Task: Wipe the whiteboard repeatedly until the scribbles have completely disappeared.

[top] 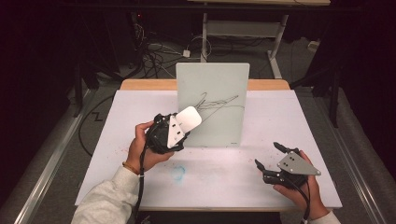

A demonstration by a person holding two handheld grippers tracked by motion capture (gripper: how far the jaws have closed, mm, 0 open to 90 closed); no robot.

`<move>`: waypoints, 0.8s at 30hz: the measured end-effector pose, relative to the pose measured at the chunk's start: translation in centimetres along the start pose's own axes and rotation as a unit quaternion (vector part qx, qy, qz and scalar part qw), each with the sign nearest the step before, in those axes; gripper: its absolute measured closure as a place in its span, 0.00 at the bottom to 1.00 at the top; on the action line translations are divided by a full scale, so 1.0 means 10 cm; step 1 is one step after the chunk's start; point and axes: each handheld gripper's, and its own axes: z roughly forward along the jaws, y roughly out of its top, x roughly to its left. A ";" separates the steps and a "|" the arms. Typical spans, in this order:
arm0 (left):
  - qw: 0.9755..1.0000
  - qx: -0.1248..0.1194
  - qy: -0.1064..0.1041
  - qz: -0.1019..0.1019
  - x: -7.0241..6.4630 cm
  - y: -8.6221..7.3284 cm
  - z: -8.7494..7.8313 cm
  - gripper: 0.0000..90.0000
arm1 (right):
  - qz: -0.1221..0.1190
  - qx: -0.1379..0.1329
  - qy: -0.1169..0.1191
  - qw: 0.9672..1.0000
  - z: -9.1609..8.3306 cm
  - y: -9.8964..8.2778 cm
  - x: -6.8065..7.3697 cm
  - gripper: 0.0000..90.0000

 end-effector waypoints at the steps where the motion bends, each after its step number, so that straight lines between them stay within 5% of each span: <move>1: 1.000 -0.001 0.003 0.001 0.00 0.01 0.01 0.32 | 0.000 0.000 0.000 1.000 0.00 0.00 0.00 0.21; 10: 0.999 -0.002 0.038 0.012 -0.02 0.09 0.16 0.32 | -0.002 0.002 0.001 1.000 0.01 -0.01 0.00 0.21; 24: 0.998 0.013 0.057 0.020 -0.06 0.11 0.41 0.32 | -0.005 0.006 0.003 1.000 0.03 -0.02 0.01 0.21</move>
